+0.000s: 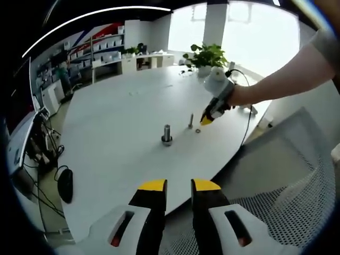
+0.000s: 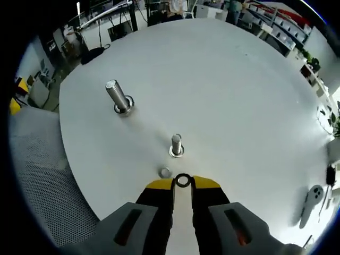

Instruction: Place the washer onto the threaded stud by aligning its center hole with the stud, sliding it down to the base, and recovering from edge contact or off-axis alignment until the washer reaches the visible bottom stop.

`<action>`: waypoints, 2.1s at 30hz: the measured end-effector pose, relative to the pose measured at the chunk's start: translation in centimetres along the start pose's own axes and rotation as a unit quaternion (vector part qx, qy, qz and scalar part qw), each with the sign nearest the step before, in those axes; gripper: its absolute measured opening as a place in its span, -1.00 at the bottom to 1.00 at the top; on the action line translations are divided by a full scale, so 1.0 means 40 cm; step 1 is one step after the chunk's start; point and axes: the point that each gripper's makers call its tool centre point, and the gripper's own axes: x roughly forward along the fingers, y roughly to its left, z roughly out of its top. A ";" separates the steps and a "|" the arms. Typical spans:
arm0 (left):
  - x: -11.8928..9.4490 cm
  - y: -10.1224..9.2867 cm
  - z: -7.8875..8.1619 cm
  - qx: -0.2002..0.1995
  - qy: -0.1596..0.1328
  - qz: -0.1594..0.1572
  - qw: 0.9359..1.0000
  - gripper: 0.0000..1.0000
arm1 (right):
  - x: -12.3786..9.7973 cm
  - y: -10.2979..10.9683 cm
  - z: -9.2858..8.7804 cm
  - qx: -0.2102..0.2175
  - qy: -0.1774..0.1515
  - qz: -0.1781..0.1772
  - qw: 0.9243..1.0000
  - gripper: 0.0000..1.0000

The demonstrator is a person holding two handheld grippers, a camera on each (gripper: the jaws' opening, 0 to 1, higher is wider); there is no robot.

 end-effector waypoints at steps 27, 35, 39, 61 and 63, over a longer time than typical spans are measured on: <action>0.000 -0.005 0.011 0.001 -0.011 -0.005 1.000 -0.69 | -0.063 -0.008 0.121 -0.061 -0.077 -0.012 0.995 -0.72; 0.000 -0.004 0.010 0.002 -0.010 -0.005 1.000 -0.69 | -0.054 0.006 0.115 -0.075 -0.067 -0.008 0.995 -0.72; 0.000 -0.005 0.010 0.003 -0.010 -0.006 1.000 -0.69 | -0.054 0.011 0.117 -0.079 -0.068 -0.006 0.995 -0.72; 0.002 -0.008 0.006 0.005 -0.005 -0.010 1.000 -0.69 | -0.022 0.010 0.132 -0.095 -0.047 0.003 0.994 -0.72; 0.002 -0.009 0.007 0.004 -0.006 -0.010 1.000 -0.69 | -0.022 0.011 0.130 -0.096 -0.045 0.004 0.994 -0.72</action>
